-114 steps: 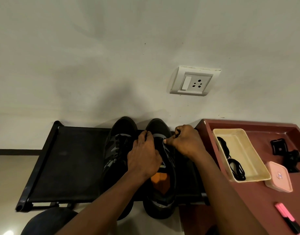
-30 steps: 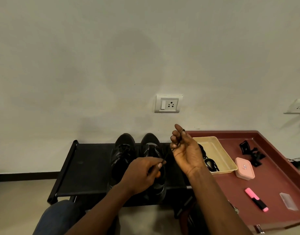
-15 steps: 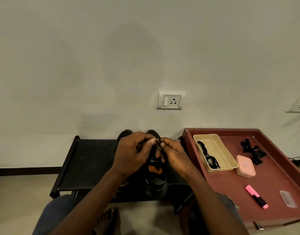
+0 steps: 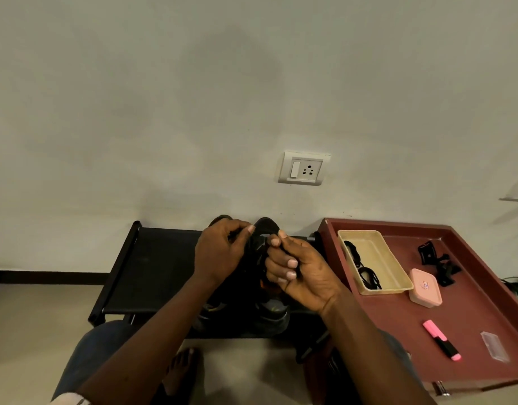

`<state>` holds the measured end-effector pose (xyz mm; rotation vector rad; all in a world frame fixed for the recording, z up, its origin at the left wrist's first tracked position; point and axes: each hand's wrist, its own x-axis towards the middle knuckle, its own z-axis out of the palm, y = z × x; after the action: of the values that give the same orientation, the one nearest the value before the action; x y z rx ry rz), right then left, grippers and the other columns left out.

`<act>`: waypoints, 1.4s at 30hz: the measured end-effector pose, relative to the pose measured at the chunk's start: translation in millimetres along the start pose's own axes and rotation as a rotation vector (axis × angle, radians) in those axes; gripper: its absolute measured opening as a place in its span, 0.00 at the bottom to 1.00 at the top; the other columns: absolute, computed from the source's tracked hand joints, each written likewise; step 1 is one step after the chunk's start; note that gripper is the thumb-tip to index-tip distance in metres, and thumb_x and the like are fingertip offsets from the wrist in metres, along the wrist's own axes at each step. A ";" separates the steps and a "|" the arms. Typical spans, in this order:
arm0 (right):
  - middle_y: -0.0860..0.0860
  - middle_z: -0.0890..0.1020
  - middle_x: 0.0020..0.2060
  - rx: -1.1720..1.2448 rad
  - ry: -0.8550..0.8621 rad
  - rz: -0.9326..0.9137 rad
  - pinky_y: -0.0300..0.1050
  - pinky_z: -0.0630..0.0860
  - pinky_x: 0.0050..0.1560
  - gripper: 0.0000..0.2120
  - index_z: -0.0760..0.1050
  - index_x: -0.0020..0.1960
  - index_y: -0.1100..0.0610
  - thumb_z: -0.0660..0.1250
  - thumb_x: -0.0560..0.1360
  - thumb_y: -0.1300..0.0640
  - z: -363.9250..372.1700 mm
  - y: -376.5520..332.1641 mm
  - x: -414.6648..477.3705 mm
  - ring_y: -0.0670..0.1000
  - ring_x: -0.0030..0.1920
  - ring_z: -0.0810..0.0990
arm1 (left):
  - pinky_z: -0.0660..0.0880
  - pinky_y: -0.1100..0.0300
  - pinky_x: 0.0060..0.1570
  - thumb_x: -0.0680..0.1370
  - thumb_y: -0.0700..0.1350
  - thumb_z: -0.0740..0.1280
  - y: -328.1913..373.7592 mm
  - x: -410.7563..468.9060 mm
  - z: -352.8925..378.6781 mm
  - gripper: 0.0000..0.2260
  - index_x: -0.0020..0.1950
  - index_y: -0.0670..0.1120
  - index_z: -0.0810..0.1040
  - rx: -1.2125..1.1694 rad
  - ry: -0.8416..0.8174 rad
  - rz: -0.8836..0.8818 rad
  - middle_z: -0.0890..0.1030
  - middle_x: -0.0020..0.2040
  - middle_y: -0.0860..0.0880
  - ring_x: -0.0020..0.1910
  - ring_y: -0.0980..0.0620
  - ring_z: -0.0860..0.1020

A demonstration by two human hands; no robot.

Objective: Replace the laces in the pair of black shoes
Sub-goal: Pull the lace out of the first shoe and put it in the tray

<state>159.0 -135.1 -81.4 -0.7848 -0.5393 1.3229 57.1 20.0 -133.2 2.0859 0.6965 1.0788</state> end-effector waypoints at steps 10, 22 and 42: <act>0.57 0.87 0.50 0.218 0.363 -0.279 0.43 0.84 0.46 0.13 0.79 0.61 0.63 0.59 0.85 0.58 -30.2 -10.6 3.2 0.55 0.51 0.87 | 0.77 0.56 0.48 0.83 0.56 0.65 19.3 -24.3 0.7 0.10 0.58 0.57 0.84 0.289 -0.494 0.316 0.81 0.47 0.56 0.44 0.59 0.77; 0.54 0.86 0.39 -0.899 0.450 -0.226 0.52 0.81 0.49 0.15 0.85 0.52 0.56 0.60 0.87 0.55 -31.5 -6.3 -1.9 0.52 0.40 0.83 | 0.77 0.62 0.41 0.81 0.44 0.69 66.4 -16.5 -19.6 0.06 0.53 0.46 0.86 -0.186 -0.260 0.335 0.85 0.43 0.55 0.41 0.57 0.83; 0.61 0.85 0.58 0.142 0.304 -0.229 0.45 0.84 0.54 0.15 0.77 0.66 0.64 0.62 0.84 0.58 -39.4 0.3 11.9 0.59 0.61 0.85 | 0.74 0.58 0.45 0.83 0.53 0.65 10.5 -24.4 -2.9 0.10 0.59 0.54 0.84 0.269 -0.479 0.221 0.78 0.44 0.56 0.41 0.58 0.75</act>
<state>190.3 -131.2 -107.8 -0.7646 -0.2797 0.9961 43.6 -3.0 -135.7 2.5731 0.3932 0.5721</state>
